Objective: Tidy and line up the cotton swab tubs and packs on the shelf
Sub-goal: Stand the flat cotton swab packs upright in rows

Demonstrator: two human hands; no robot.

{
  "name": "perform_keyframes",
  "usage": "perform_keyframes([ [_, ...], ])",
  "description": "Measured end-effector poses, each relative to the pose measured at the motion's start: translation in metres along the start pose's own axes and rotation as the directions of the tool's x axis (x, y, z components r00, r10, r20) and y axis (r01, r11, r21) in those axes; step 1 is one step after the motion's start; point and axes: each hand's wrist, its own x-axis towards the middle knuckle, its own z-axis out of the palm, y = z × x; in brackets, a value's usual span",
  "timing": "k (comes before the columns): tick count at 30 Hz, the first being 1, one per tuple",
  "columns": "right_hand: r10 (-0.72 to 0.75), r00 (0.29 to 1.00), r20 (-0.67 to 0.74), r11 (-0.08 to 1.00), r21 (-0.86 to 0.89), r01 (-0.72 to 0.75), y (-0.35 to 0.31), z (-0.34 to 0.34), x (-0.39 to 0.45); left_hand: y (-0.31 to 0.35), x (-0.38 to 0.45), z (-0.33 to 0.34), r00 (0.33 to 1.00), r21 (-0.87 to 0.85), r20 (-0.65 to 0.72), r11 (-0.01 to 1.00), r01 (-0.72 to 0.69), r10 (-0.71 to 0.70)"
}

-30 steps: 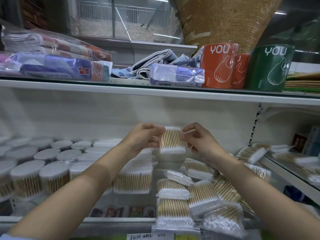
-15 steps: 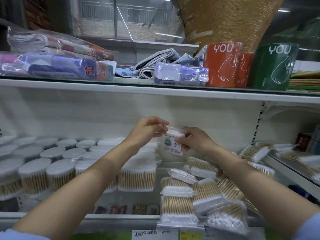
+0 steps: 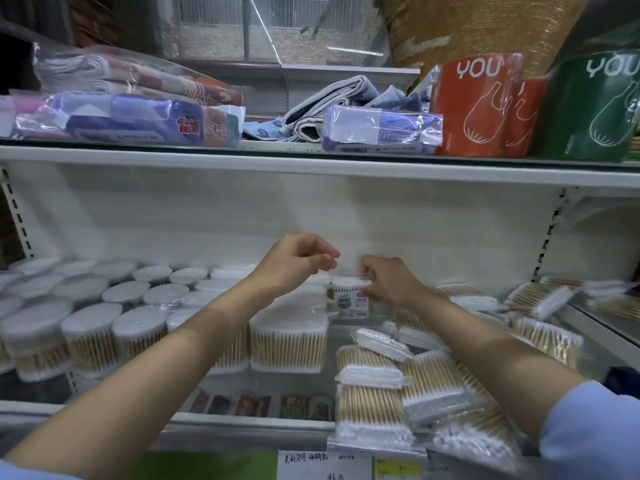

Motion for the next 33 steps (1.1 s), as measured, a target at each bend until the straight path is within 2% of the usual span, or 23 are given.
perform_keyframes([
  [4,0.0,1.0,-0.011,0.997,-0.079,-0.001,0.005,0.001,0.002,0.001,-0.001,0.005,1.0,0.096,0.031,0.995,0.0,-0.003],
  [8,0.028,0.999,-0.02,0.999,-0.043,-0.029,0.01,0.002,0.001,0.002,-0.001,0.014,0.998,0.136,0.066,0.991,-0.016,0.007],
  [12,0.053,0.999,0.004,0.998,0.016,-0.053,0.014,0.002,0.002,0.003,0.0,0.021,0.985,0.236,0.168,0.969,-0.072,0.032],
  [17,0.06,0.998,-0.018,0.997,0.046,-0.06,0.019,-0.004,0.0,0.004,-0.002,0.027,0.969,0.435,0.234,0.883,-0.177,0.078],
  [22,0.088,0.994,-0.068,0.991,0.105,-0.081,0.019,-0.017,-0.007,0.009,-0.005,0.036,0.91,0.601,0.412,0.765,-0.231,-0.05],
  [26,0.074,0.99,-0.118,0.978,0.201,-0.05,0.016,-0.027,-0.019,-0.001,0.003,0.05,0.855,0.628,0.514,0.71,-0.318,-0.071],
  [30,0.081,0.989,-0.121,0.94,0.341,-0.035,0.012,-0.036,-0.036,-0.006,0.011,0.049,0.879,0.58,0.475,0.733,-0.357,0.052],
  [33,0.101,0.993,-0.065,0.88,0.472,-0.059,0.008,-0.041,-0.049,-0.006,0.018,0.036,0.926,0.496,0.333,0.803,-0.331,0.176],
])
